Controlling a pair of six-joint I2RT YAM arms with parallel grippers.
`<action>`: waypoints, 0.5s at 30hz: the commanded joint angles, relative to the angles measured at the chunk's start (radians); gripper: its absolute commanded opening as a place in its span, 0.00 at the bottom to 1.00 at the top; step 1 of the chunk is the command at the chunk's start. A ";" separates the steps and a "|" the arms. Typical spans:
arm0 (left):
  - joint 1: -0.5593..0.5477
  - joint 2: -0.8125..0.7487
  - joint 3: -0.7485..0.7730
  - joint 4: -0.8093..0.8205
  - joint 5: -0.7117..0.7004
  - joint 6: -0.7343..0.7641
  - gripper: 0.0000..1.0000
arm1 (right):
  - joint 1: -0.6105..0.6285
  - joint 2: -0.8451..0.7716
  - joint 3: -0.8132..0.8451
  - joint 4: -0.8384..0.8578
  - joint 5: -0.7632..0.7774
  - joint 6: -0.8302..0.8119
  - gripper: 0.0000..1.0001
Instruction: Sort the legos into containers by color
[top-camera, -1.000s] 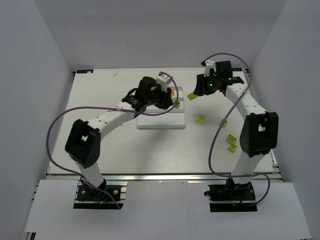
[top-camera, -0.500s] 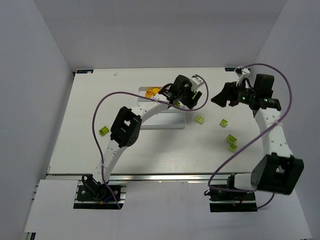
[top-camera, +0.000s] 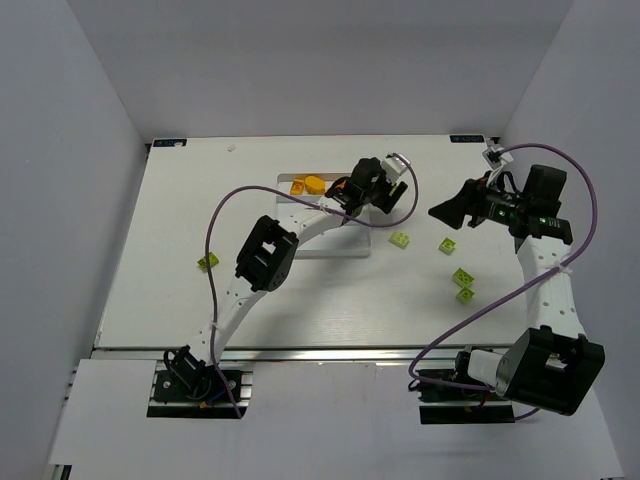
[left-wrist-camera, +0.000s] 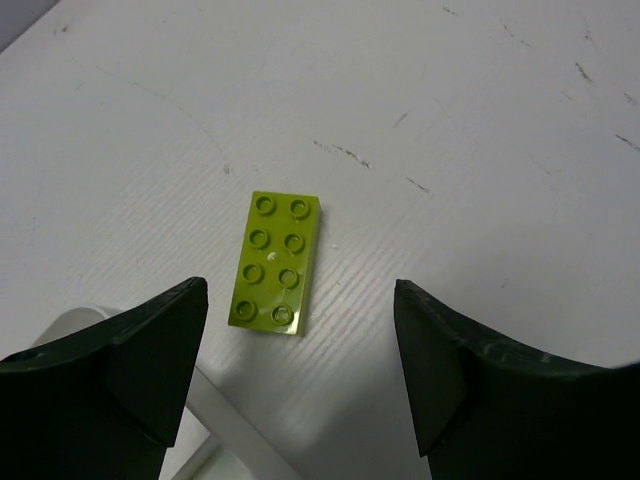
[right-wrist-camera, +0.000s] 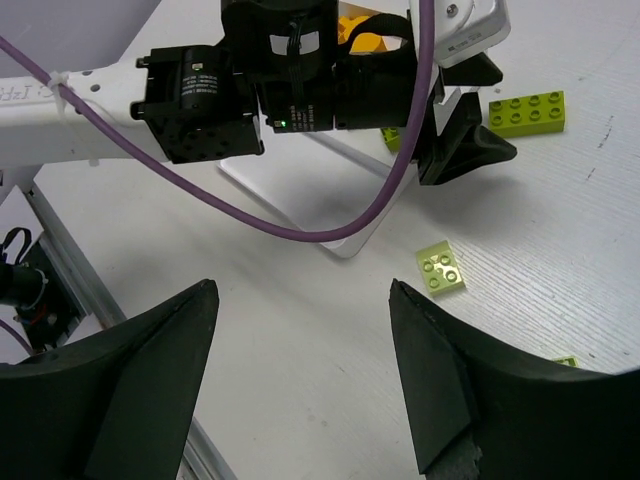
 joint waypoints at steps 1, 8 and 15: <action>0.005 0.014 0.061 0.086 -0.039 0.016 0.85 | -0.015 -0.013 -0.004 0.050 -0.050 0.003 0.74; 0.005 0.060 0.079 0.120 -0.037 0.011 0.82 | -0.035 -0.028 -0.018 0.076 -0.067 0.015 0.74; 0.005 0.085 0.078 0.120 -0.044 0.013 0.72 | -0.057 -0.036 -0.029 0.089 -0.088 0.025 0.74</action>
